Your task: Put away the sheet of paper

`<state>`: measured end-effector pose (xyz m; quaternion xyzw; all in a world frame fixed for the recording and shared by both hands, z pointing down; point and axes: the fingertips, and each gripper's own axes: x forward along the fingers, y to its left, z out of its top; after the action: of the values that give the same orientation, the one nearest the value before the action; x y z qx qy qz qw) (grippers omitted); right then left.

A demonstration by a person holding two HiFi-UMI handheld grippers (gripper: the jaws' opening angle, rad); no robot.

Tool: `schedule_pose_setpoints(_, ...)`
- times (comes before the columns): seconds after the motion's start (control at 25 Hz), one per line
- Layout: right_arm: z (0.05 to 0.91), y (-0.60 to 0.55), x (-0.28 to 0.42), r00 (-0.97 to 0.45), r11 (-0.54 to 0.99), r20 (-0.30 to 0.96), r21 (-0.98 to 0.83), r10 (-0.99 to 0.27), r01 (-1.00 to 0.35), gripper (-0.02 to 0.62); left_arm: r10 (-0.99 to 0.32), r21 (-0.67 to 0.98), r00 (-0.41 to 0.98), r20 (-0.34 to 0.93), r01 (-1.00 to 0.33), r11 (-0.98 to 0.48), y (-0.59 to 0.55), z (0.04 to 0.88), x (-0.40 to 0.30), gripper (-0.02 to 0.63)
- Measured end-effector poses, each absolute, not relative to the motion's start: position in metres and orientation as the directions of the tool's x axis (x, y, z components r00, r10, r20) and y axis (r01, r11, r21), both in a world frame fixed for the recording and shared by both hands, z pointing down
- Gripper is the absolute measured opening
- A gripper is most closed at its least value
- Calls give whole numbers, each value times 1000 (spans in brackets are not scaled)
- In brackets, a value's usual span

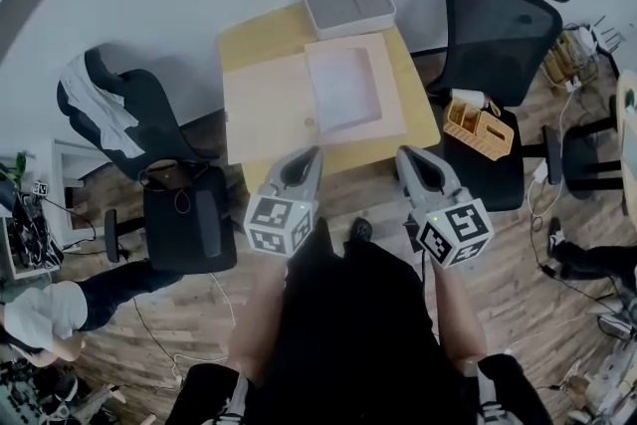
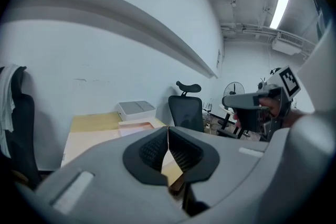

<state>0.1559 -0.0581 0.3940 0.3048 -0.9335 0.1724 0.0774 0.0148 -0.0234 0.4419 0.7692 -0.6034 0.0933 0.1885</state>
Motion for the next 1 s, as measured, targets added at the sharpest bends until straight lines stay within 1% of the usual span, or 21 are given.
schedule_pose_setpoints(0.4,376,-33,137,-865,833,206,-240,-457,-498,-2,-946,140,155,285,-983,-119,10,386,10,9)
schedule_pose_setpoints(0.84,369,-15,131,-871,880,223,-90,-438,-466,-2,-954,137,147,260,-984,-114,24,375,20,9)
schedule_pose_setpoints(1.0,367,-8,133,-870,877,213,-91,-445,-471,-2,-953,131,162,257,-983,-131,30,373,25,9)
